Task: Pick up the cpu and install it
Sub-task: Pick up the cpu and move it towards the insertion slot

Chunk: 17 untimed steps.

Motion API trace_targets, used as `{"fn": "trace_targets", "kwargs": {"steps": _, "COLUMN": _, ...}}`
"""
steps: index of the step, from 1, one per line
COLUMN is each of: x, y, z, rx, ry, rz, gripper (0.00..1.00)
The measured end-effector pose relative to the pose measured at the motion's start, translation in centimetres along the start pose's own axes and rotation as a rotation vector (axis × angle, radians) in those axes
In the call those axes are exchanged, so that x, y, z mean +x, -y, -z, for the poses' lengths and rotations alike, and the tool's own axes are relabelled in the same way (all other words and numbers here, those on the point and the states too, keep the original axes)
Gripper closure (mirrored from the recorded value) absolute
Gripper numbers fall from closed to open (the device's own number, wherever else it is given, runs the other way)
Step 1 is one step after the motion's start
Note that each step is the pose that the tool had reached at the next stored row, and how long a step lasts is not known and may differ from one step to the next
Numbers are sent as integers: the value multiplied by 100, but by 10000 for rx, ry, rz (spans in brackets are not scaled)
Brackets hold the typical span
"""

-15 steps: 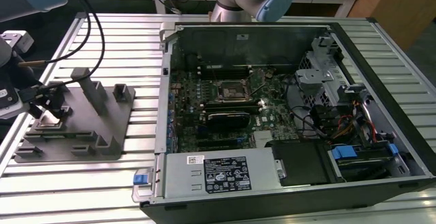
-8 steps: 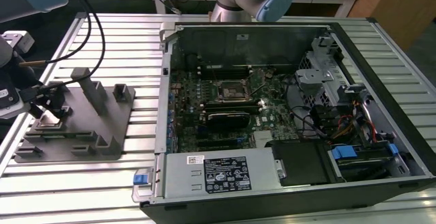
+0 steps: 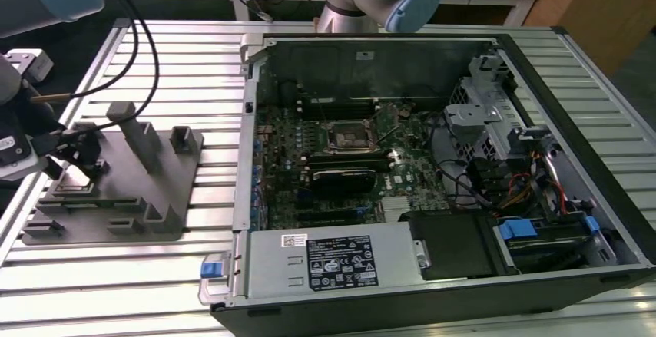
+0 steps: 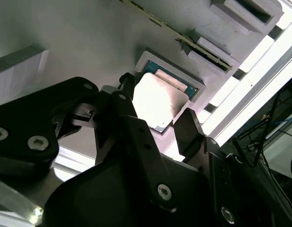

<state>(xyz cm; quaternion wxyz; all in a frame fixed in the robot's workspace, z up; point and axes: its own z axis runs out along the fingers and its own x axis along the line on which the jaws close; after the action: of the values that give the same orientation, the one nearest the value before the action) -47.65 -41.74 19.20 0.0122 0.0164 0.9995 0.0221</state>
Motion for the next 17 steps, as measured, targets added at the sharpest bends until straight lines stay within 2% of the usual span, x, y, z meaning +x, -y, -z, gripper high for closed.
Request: {"fn": "trace_targets", "kwargs": {"steps": 17, "x": 2, "y": 3, "z": -52, "rx": 0, "ry": -1, "rz": 0, "gripper": 40}}
